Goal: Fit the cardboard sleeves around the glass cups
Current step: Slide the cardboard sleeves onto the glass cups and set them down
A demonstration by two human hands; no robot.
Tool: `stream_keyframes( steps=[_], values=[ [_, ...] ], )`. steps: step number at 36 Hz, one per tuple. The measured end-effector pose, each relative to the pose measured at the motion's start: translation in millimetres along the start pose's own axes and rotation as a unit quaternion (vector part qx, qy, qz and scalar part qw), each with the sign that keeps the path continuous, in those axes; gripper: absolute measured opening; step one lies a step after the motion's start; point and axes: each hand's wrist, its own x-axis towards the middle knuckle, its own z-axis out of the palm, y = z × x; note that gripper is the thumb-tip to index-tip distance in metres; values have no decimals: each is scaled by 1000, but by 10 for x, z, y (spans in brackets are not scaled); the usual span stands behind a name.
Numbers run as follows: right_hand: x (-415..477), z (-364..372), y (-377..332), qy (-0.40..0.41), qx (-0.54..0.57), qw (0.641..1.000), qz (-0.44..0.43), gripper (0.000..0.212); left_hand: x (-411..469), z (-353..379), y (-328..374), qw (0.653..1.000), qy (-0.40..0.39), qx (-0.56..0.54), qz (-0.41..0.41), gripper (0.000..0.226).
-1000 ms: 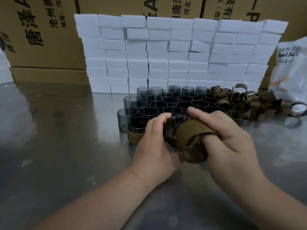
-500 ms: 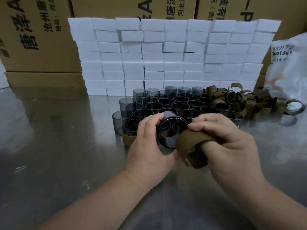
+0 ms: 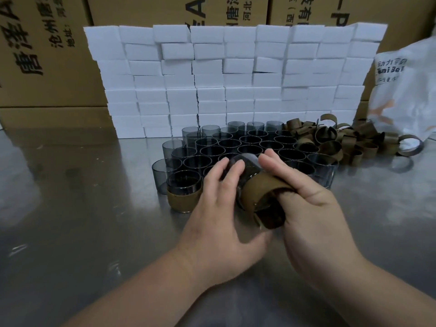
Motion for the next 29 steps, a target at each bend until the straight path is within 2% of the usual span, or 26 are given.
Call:
stream_keyframes(
  steps=[4, 8, 11, 16, 19, 24, 29],
  values=[
    [-30, 25, -9, -5, -47, 999, 1, 73, -26, 8, 3, 1000, -12, 0, 17, 69],
    [-91, 96, -7, -28, -67, 997, 20, 62, -17, 12, 3, 999, 23, 14, -25, 49],
    [-95, 99, -2, -38, -77, 996, 27, 55, -12, 8, 11, 998, 37, -14, -45, 49],
    [-86, 92, 42, -44, -48, 998, 21, 64, -7, 1, 29, 989, 98, -102, -45, 57],
    [-86, 57, 102, -56, -71, 996, 10, 71, -9, -4, 16, 981, 118, -142, -63, 64],
    [-66, 61, 109, -95, -98, 991, 7, 66, 15, 1, 3, 971, 156, -178, -40, 52],
    [-67, 103, 120, -121, -70, 990, 31, 76, 13, 9, 3, 964, 168, -199, -53, 47]
  ],
)
